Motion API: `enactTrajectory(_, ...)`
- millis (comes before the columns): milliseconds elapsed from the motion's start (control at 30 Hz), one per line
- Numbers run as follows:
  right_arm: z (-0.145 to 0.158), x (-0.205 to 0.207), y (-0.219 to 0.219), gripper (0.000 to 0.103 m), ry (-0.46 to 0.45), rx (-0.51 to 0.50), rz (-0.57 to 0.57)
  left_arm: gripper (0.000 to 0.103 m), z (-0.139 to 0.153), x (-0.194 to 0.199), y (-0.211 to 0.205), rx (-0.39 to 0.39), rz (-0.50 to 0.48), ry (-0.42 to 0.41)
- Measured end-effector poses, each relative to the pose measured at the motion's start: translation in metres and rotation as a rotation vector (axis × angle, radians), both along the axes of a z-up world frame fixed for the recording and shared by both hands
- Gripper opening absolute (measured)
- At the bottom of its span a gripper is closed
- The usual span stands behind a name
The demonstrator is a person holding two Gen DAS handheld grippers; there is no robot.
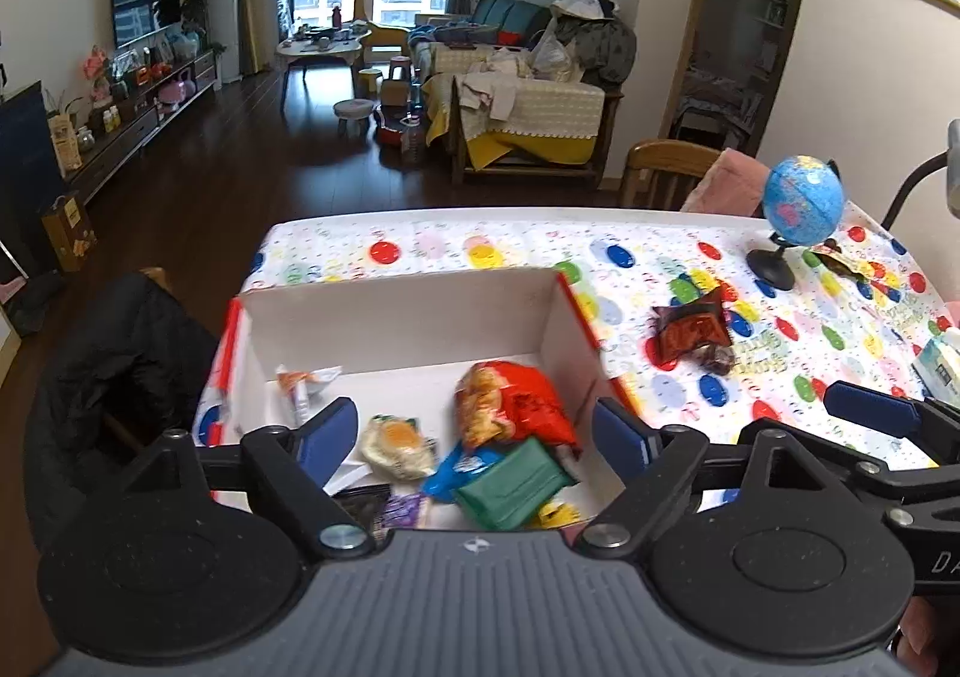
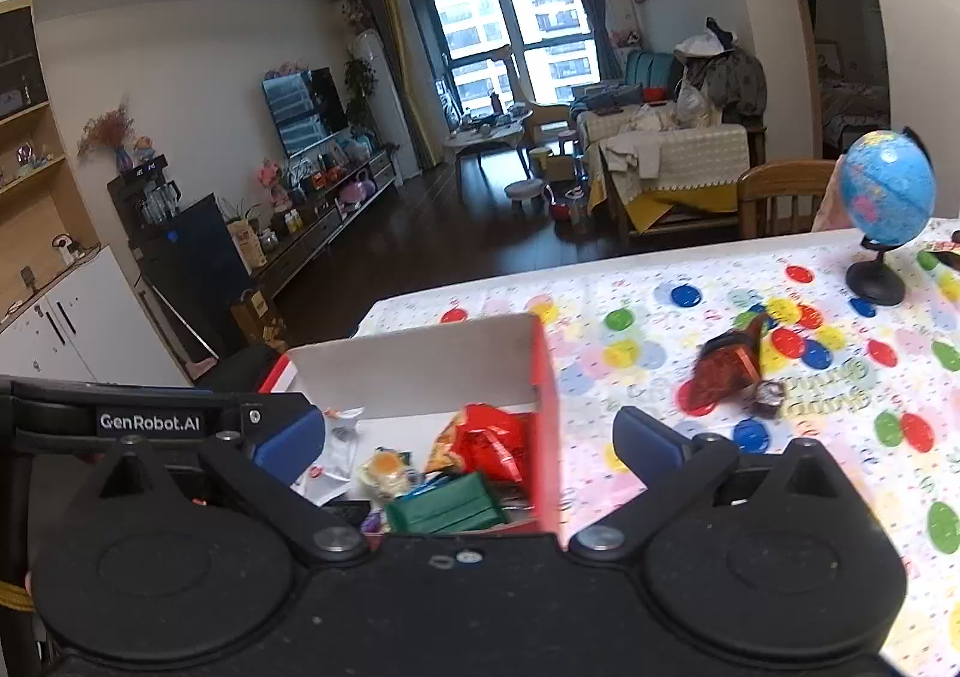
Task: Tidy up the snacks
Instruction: 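Lift both tools out of the box toward the brown wrapped snacks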
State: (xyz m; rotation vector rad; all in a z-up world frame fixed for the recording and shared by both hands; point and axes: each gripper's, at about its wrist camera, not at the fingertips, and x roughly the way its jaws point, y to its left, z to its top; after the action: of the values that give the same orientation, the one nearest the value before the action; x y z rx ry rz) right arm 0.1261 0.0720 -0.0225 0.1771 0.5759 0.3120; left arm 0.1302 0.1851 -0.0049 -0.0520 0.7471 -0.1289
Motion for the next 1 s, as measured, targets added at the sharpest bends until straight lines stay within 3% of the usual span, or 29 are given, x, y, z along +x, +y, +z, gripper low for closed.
enactTrajectory(400, -0.010, 0.014, -0.091, 0.103, 0.002, -0.021, -0.071, 0.093, -0.010, 0.027, -0.090, -0.050, -0.065, 0.029)
enactTrajectory(667, -0.022, 0.043, -0.156, 0.103, 0.004, -0.105, -0.106, 0.093, -0.025, 0.062, -0.164, -0.016, -0.057, 0.042)
enactTrajectory(1000, -0.040, 0.089, -0.199, 0.103, 0.037, -0.243, 0.022, 0.093, -0.048, 0.115, -0.225, 0.016, -0.049, 0.108)
